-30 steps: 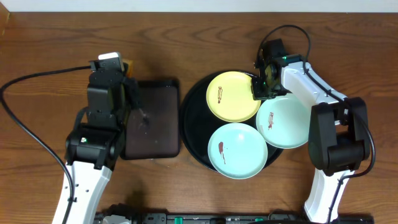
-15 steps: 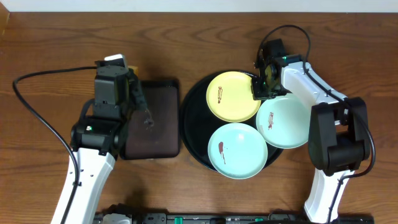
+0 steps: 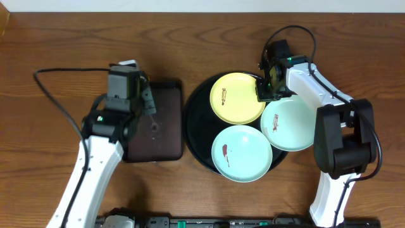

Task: Clean dirty plates on tray and stack at the side
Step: 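Scrub the yellow plate with the sponge in the left gripper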

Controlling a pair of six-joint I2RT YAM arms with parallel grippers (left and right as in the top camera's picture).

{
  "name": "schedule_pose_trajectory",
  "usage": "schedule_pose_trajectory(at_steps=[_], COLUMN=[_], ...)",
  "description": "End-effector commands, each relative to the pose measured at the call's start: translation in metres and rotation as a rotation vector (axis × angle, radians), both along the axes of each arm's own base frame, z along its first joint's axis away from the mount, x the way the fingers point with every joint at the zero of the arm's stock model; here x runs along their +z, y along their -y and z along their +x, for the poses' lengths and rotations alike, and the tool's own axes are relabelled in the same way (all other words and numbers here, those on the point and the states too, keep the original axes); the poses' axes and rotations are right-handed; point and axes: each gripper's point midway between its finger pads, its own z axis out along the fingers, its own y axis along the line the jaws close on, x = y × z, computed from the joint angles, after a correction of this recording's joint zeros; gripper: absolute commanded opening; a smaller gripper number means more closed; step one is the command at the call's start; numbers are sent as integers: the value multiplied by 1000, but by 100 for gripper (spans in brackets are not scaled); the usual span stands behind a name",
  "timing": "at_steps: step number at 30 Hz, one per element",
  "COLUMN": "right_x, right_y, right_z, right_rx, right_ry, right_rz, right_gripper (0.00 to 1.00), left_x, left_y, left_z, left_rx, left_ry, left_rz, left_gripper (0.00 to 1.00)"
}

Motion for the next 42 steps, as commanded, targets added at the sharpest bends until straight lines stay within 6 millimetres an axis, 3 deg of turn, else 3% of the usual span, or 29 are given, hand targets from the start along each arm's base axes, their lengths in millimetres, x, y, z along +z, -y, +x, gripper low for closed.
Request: schedule_pose_trajectory(at_steps=[1,6,10,13,21,28,34,38,42], right_x=[-12,-12,-12,-12,-12,-12,-12,-12,-12], right_y=[-2,-2,-2,-2,-2,-2,-2,-2,-2], right_z=[-6,-6,-6,-6,-5,-5,-5,-5,-5], right_rx=[31,32,32,32,31,32,31,31,31], right_ry=[-29,-29,-29,-30,-26,-25,-26,-26,-26], right_rz=[-17,-18,-18,-18,-17,-17,-17,-17,-17], right_gripper=[1,1,1,1,1,1,1,1,1], left_x=[21,17,-7,-17,-16,-3,3,-18,-49], left_y=[0,1,4,4,9,65,142,186,207], left_z=[14,23,27,29,35,60,69,69,75], left_rx=[17,-14,-45,-45,-59,-227,-395,-467,-493], left_ry=[-47,-238,-360,-390,-368,-229,-117,-117,-143], left_rz=[-1,54,82,87,73,-35,-41,-48,-44], left_gripper=[7,8,7,7,7,7,7,7,7])
